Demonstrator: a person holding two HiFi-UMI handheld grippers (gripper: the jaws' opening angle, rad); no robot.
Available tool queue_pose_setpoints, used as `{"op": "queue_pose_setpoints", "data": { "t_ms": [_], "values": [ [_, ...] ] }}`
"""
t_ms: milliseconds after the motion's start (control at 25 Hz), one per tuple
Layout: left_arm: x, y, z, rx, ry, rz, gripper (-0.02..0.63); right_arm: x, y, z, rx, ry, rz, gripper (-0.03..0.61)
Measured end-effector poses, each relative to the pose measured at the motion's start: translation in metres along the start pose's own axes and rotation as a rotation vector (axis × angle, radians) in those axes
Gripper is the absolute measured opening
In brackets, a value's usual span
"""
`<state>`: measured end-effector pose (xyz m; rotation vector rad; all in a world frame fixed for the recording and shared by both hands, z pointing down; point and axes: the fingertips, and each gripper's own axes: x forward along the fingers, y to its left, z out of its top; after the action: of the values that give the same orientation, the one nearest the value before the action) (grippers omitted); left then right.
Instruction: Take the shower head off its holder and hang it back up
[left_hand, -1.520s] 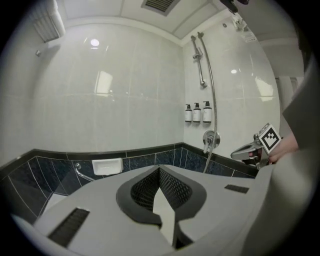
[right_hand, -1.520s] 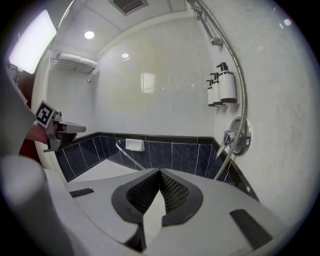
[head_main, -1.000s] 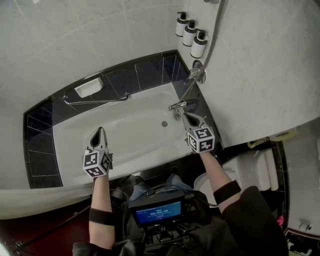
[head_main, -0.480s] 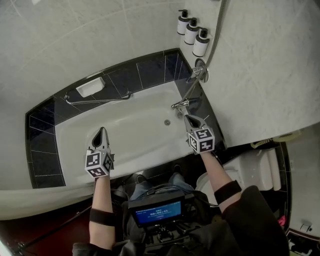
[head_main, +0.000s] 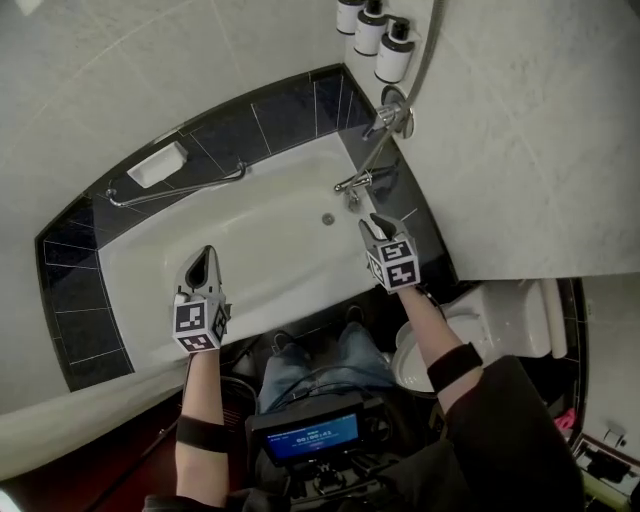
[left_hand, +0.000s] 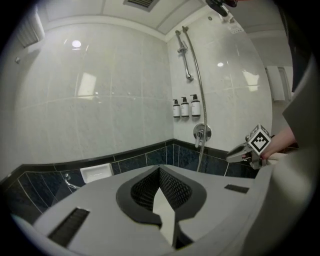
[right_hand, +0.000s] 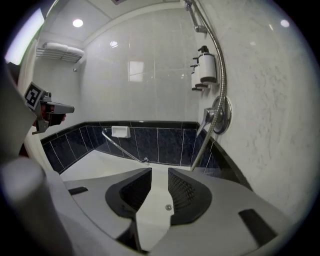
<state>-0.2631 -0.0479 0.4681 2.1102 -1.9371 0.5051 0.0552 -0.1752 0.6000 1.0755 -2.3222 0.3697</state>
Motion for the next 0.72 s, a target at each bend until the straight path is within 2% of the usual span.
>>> {"op": "queue_pose_setpoints", "data": {
  "t_ms": [200, 280, 480, 720],
  "values": [
    [0.048, -0.02, -0.044, 0.023, 0.063, -0.04, 0.002, 0.051, -0.013, -0.063, -0.001, 0.11, 0.017, 0.209],
    [0.069, -0.031, -0.064, 0.021, 0.081, -0.066, 0.002, 0.072, -0.016, -0.082, 0.006, 0.14, 0.016, 0.211],
    [0.12, -0.058, -0.122, 0.02, 0.133, -0.127, 0.001, 0.128, -0.031, -0.141, -0.002, 0.206, 0.0, 0.268],
    [0.185, -0.082, -0.168, 0.021, 0.119, -0.157, 0.001, 0.204, -0.054, -0.198, -0.017, 0.212, -0.006, 0.311]
  ]
}}
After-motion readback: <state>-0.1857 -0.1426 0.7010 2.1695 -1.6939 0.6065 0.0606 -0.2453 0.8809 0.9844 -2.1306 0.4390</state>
